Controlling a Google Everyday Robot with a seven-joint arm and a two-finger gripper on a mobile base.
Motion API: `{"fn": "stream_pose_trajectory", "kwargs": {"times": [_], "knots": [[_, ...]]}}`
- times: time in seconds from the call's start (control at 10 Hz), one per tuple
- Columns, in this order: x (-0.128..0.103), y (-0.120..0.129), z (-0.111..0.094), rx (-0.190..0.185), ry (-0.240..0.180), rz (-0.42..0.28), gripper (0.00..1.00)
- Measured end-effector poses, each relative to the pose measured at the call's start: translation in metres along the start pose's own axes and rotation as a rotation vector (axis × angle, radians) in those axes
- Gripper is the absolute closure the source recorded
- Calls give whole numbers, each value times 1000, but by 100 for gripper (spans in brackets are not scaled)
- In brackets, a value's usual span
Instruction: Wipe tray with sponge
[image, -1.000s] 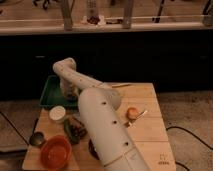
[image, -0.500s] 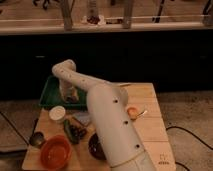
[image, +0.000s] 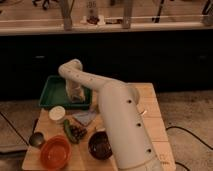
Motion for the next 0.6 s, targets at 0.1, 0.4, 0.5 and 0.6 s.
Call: {"fn": "stream_pose_trajectory", "kwargs": {"times": [0.1,0.4,0.5,0.6], "knots": [[7,2,0,1,8,16,100],[27,4,4,8,22,47,100],[33,-2,8,15,21,45,100],[35,-5,9,20,20,44,100]]}}
